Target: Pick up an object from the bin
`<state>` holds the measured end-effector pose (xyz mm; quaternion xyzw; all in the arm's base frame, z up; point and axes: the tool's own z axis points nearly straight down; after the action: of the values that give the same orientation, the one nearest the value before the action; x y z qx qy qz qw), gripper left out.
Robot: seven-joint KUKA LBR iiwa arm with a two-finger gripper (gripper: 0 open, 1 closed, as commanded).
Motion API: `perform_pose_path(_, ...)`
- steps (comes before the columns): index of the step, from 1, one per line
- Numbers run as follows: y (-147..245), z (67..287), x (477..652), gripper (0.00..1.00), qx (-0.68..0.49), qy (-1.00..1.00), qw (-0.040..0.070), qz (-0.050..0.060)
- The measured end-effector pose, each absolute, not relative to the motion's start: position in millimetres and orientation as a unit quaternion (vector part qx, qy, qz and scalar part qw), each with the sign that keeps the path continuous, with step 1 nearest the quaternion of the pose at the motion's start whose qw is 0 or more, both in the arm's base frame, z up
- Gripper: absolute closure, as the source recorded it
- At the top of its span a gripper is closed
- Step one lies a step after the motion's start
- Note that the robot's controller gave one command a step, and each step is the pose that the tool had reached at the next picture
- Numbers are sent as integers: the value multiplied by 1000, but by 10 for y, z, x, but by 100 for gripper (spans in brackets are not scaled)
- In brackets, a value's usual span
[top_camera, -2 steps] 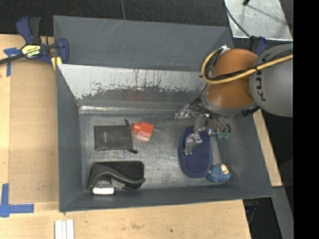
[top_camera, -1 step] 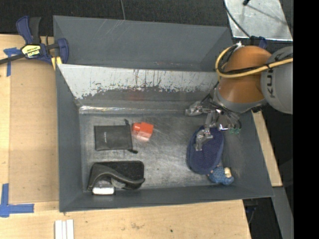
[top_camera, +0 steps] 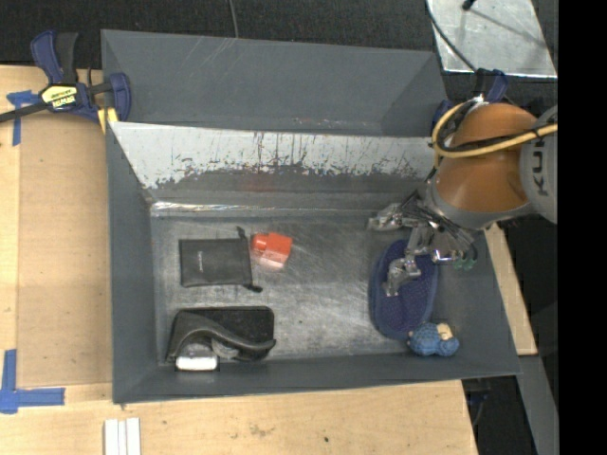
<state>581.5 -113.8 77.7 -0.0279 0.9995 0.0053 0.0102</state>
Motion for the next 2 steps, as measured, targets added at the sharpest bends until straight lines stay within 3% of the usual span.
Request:
perform_pose_path(1,-1483,891,5883,0,-73,997,4,3)
perform_pose_path(2,-574,1772,6056,0,68,998,5,1)
